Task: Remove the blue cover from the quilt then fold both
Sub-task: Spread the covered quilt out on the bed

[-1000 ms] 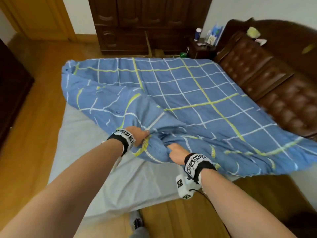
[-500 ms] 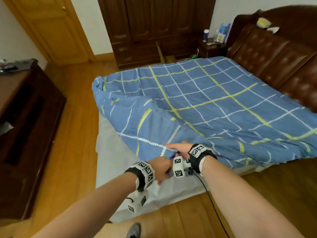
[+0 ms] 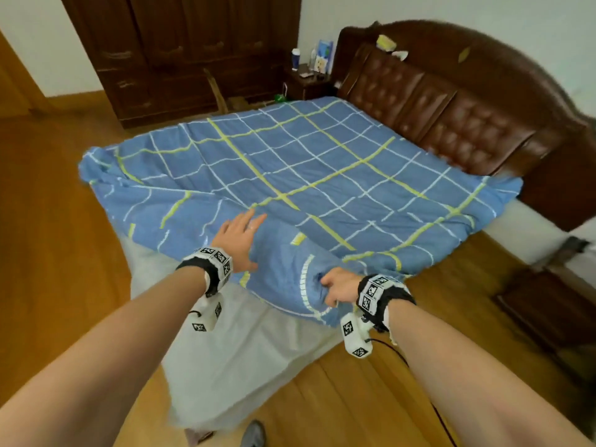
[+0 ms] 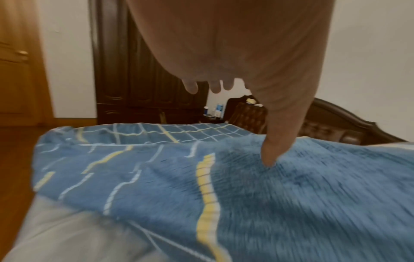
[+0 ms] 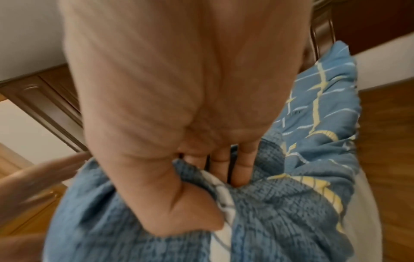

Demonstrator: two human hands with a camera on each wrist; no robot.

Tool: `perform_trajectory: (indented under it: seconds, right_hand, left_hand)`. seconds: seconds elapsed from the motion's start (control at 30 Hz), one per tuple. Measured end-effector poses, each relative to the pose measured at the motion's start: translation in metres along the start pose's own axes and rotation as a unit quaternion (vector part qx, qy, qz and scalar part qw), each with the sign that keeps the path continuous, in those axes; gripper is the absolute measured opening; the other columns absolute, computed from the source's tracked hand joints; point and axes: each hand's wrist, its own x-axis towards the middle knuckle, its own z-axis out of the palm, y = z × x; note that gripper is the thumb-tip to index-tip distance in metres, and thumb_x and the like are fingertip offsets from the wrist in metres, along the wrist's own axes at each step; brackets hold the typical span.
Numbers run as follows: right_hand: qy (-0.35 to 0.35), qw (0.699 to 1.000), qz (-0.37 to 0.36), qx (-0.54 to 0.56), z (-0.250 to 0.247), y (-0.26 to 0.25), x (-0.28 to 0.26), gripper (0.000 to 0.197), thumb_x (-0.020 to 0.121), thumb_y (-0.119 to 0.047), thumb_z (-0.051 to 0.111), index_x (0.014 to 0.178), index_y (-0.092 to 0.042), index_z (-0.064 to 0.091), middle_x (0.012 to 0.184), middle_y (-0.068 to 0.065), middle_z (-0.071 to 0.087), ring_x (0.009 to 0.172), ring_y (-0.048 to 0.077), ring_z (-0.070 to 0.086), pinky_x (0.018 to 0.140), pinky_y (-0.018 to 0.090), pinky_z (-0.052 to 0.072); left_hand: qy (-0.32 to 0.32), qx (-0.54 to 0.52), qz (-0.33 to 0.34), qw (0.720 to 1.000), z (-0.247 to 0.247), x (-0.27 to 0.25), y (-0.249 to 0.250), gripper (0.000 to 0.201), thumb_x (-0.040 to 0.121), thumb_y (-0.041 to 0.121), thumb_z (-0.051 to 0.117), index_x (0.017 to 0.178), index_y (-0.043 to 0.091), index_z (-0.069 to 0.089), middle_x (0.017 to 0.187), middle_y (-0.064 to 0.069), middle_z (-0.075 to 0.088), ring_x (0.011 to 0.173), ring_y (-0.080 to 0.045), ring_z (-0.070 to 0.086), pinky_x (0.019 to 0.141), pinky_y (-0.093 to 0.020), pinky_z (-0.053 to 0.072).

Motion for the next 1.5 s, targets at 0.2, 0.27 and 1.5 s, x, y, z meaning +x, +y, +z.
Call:
perform_trajectory:
  seconds: [0.2,0.27,1.5]
  right_hand:
    - [0.006,0.999,-0.036,0.020,0.030,0.012,-0.073,0.018,0.074,0.008,0.066,0.071,-0.007,0.055,0.067,0.003,0.045,0.062,0.012,0.039,0.050,0.020,0.029]
    - [0.014,0.998,-0.037,0.044,0.049,0.022,-0.093,0.030,0.073,0.009,0.067,0.063,-0.014,0.050,0.060,-0.003,0.042,0.060,0.012,0.040,0.049,0.019,0.030]
    - [0.002,0.984,-0.077,0.161,0.071,-0.547,0.124,0.033,0.089,-0.020,0.062,0.122,-0.023,0.064,0.102,0.002,0.068,0.093,0.014,0.063,0.081,0.030,0.050]
  left_hand:
    - [-0.145,-0.045,0.058,0.987,0.022,0.012,0.067,0.114,0.061,0.047,0.083,0.152,0.020,0.018,0.129,-0.008,0.060,0.125,-0.031,0.052,0.102,-0.037,0.039]
    - [-0.170,0.011,0.101,0.980,0.032,-0.001,0.080,0.060,0.069,0.040,0.078,0.125,0.028,0.059,0.113,-0.002,0.068,0.113,-0.026,0.060,0.088,-0.029,0.044]
    - [-0.087,-0.162,-0.050,0.982,-0.112,-0.214,-0.463,0.013,0.088,0.040,0.059,0.097,0.033,0.066,0.104,0.014,0.067,0.095,-0.010,0.063,0.086,-0.028,0.050]
